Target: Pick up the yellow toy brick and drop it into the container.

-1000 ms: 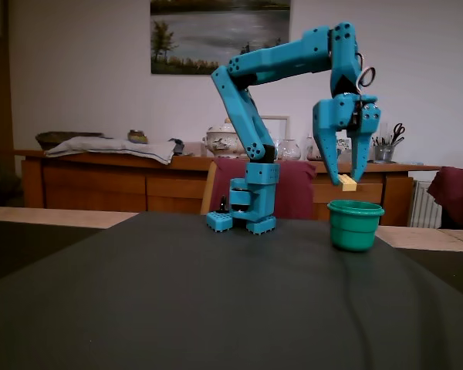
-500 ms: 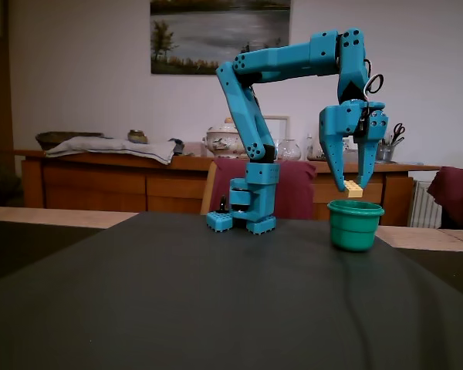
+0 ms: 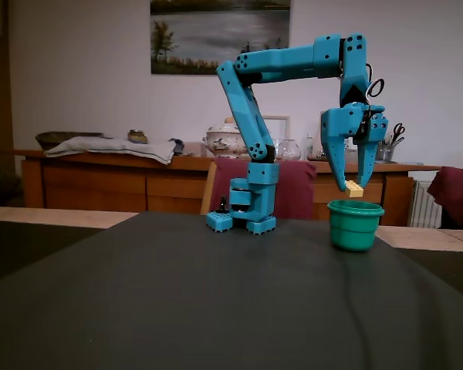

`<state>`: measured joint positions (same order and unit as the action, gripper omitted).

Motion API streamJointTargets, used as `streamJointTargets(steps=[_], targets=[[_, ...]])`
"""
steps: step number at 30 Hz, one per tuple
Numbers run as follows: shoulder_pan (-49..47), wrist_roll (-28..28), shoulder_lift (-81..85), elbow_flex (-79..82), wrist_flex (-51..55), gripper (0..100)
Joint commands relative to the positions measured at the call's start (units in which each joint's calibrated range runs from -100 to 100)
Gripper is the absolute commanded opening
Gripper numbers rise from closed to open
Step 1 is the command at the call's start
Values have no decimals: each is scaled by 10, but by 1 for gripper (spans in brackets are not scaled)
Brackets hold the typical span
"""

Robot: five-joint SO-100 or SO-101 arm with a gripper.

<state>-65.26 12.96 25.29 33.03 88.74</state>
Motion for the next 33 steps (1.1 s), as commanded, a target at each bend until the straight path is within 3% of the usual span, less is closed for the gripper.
streamJointTargets(steps=[1,9,17,23,27,33], targets=[[-2,-1,-2,-11,-3,0],[1,7,0,-7,-2,13],[29,6,9,-28,2,0],[184,2,61,-231,57,0],[356,-61,143,-376,58,0],[531,-114,291,-330,81,0]])
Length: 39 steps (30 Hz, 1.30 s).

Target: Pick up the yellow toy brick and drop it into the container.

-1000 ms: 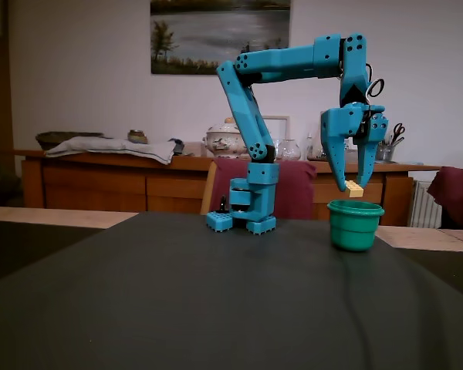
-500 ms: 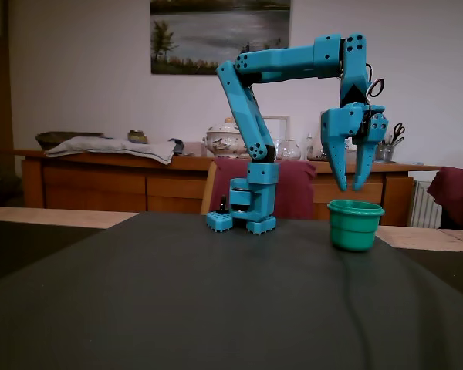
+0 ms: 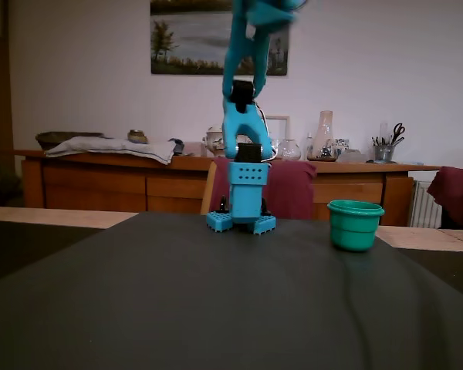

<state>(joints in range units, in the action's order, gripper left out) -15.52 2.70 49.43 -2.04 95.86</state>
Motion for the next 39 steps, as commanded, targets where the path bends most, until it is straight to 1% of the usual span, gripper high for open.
streamJointTargets(steps=[1,5,8,10,11,15,21,24,26,30,39], targets=[[35,-13,72,41,9,0],[41,-14,188,158,2,0],[42,-14,283,269,-24,0],[42,-22,351,352,-49,0],[42,-28,401,419,-75,0],[42,-30,504,590,-125,0],[61,-31,495,747,-207,0],[61,-29,495,865,-266,0],[61,-27,495,913,-301,0],[57,-27,496,988,-334,0],[58,-27,496,988,-338,0]])
